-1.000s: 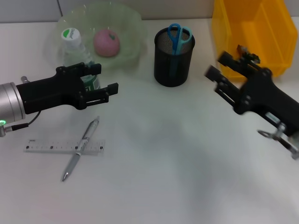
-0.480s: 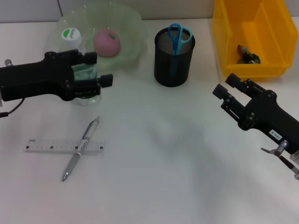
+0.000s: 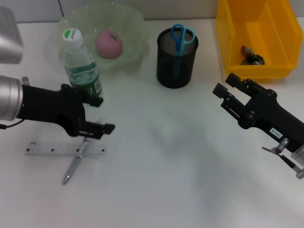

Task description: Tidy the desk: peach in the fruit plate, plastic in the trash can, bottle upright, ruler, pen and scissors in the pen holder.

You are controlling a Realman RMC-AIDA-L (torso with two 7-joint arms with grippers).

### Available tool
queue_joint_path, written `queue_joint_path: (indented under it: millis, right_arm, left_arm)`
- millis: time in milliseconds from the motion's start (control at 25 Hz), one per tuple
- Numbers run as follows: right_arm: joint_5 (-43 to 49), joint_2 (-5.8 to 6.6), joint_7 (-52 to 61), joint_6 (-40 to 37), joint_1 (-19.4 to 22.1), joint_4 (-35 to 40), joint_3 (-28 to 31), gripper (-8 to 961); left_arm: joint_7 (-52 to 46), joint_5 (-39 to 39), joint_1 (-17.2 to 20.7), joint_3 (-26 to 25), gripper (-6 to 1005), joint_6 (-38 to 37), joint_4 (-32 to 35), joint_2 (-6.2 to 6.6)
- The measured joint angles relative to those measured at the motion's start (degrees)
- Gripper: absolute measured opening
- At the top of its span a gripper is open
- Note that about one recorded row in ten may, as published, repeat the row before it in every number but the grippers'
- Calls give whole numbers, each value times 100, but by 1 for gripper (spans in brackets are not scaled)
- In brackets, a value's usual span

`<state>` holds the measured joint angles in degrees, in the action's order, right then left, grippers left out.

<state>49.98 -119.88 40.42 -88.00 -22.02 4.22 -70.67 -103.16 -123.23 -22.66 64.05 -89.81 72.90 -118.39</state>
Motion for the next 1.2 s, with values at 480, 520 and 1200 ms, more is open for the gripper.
queue_joint_path:
  millis: [480, 520, 1200]
  right_arm:
    - [4, 0, 72, 100, -75, -80, 1, 486]
    - [3, 0, 123, 111, -80, -80, 1, 486]
    - [3, 0, 221, 218, -292, -233, 1, 488]
  left_arm:
    - [-219, -919, -381, 717, 773, -62, -184, -16]
    - [-240, -933, -382, 778, 773, -56, -187, -17]
    - [-161, -1206, -547, 1186, 771, 426, -751, -23]
